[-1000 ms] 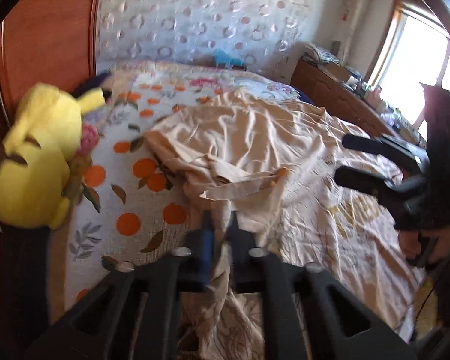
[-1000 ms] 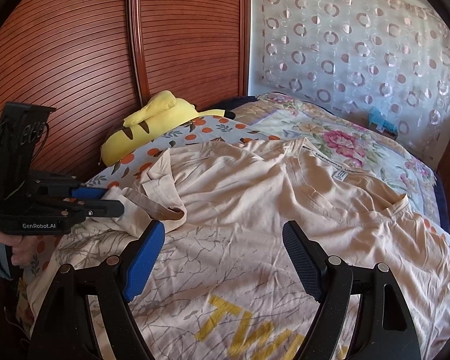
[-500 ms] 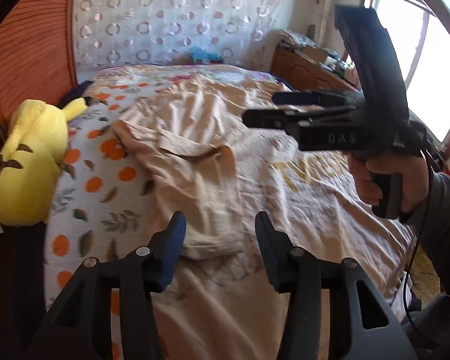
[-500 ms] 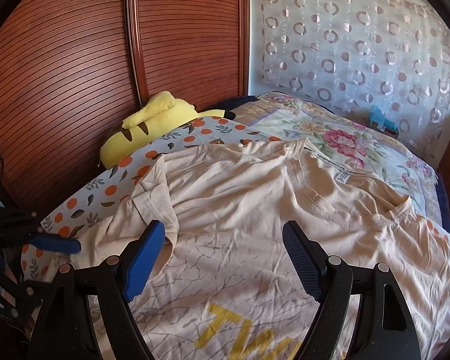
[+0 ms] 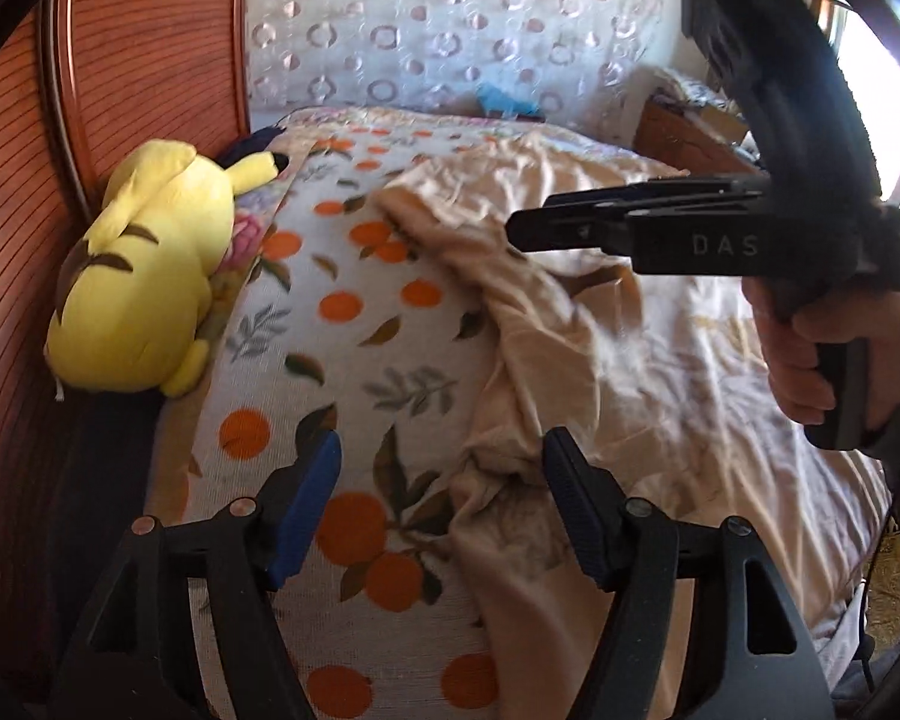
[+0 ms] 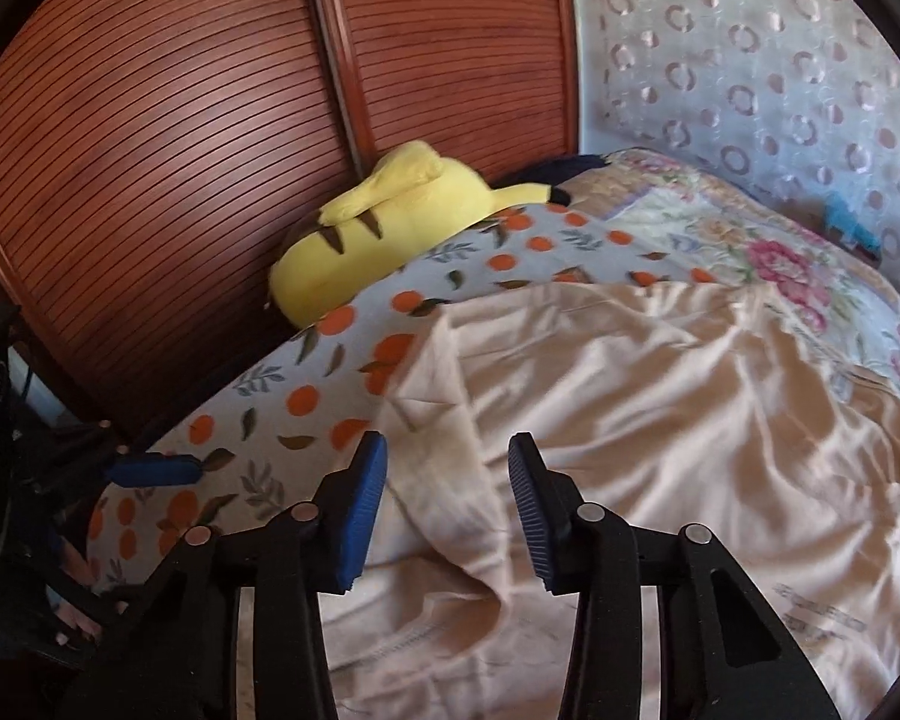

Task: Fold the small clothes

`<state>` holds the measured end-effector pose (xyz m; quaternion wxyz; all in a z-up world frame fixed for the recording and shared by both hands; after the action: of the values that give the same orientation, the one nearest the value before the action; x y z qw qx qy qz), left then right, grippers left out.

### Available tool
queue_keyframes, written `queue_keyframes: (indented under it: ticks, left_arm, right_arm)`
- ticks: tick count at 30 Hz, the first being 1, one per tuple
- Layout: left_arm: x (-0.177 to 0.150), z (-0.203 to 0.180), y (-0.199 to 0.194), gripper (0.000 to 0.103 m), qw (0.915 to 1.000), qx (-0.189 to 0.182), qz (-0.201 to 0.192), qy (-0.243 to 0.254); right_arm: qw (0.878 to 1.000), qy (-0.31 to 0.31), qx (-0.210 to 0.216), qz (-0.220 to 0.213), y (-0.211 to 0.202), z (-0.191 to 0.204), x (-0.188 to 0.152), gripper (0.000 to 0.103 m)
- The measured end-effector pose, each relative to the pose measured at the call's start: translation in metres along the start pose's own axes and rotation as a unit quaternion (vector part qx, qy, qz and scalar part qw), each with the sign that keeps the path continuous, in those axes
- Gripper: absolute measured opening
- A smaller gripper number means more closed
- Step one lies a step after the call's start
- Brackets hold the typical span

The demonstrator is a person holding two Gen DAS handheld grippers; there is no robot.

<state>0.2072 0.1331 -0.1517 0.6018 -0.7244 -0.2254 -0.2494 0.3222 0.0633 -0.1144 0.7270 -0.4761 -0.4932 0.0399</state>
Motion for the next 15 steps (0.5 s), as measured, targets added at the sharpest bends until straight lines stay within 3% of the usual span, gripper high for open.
queue_keyframes:
  ticks: [4, 10, 15]
  left_arm:
    - [0.000, 0.001, 0.002, 0.070, 0.9999, 0.012, -0.002, 0.008]
    - [-0.001, 0.001, 0.002, 0.072, 0.9999, 0.012, -0.008, 0.006]
    - [0.000, 0.003, 0.001, 0.072, 1.0000, 0.004, -0.008, -0.002]
  right_arm:
    - [0.999, -0.036, -0.012, 0.020, 0.015, 0.010, -0.005, 0.040]
    - [0.999, -0.013, -0.024, 0.029, 0.019, -0.008, -0.002, 0.010]
    - [1.000, 0.016, -0.010, 0.006, 0.006, -0.015, 0.006, 0.006]
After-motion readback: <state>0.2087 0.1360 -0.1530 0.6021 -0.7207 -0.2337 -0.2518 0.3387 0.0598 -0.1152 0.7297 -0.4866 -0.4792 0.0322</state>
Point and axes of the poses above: each gripper's, at about its wrist camera, not at the fingertips, and y roughly the way its jaws point, z to its left, x to its top, the point moved 9 cm from there along y, roughly the way its jaws point, and after that the axes turned 1 degree about -x, right-handed, at the moved point
